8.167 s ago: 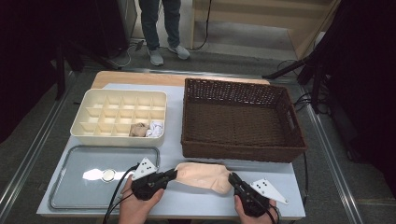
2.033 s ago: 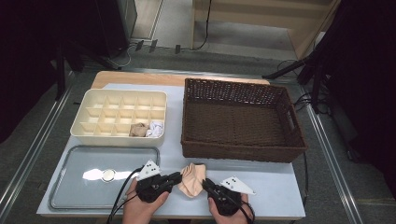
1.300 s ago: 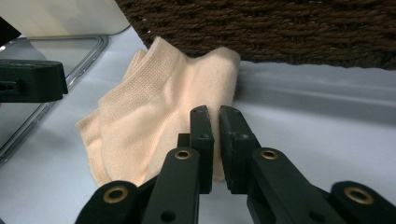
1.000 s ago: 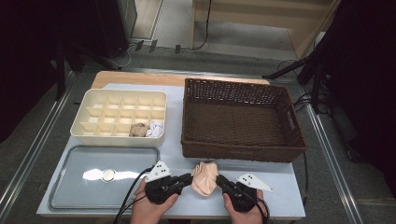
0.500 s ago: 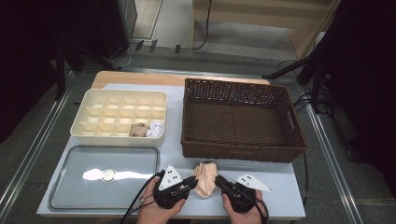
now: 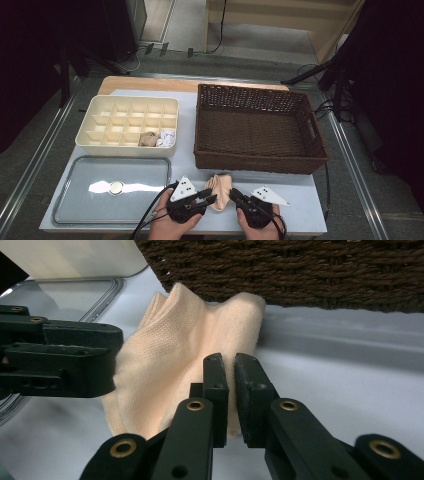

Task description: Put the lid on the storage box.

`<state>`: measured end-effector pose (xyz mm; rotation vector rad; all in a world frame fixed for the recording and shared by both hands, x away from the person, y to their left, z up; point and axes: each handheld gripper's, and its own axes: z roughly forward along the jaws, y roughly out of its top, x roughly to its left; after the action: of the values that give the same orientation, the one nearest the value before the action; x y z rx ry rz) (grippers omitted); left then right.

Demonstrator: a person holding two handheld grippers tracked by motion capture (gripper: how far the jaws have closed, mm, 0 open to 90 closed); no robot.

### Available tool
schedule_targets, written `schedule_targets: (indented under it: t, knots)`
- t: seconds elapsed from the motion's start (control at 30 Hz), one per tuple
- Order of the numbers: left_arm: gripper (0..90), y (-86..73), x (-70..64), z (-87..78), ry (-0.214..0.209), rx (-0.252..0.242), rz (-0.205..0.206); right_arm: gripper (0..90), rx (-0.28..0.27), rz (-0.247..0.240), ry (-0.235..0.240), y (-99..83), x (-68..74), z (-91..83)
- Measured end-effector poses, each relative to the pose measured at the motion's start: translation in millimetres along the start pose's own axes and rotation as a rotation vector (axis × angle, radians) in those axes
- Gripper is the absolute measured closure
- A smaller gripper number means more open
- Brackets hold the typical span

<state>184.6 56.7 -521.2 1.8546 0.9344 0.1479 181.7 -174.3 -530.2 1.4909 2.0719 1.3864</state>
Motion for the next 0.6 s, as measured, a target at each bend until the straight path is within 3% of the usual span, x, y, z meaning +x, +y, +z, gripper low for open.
schedule_targets:
  t: [0.07,0.17,0.33,0.43,0.6]
  knots:
    - [75.9,-0.4,0.4,1.8,0.016,0.013,0.003,84.9,0.002,0.000,-0.001,-0.1,0.3,0.0]
    - [90.0,-0.1,0.4,1.3,0.026,0.027,0.002,84.9,0.000,-0.001,0.000,-0.1,0.4,0.0]
    - [90.0,2.3,2.7,-7.6,0.044,0.023,0.018,85.0,0.002,0.003,-0.002,0.0,-0.4,-0.5]
    - [90.0,0.8,5.9,-10.8,0.064,0.055,0.027,85.4,0.000,-0.009,-0.010,0.0,-1.9,0.4]
    - [90.0,-6.8,14.9,-10.7,0.072,0.080,0.000,85.5,0.007,-0.011,-0.025,-0.4,-3.3,2.0]
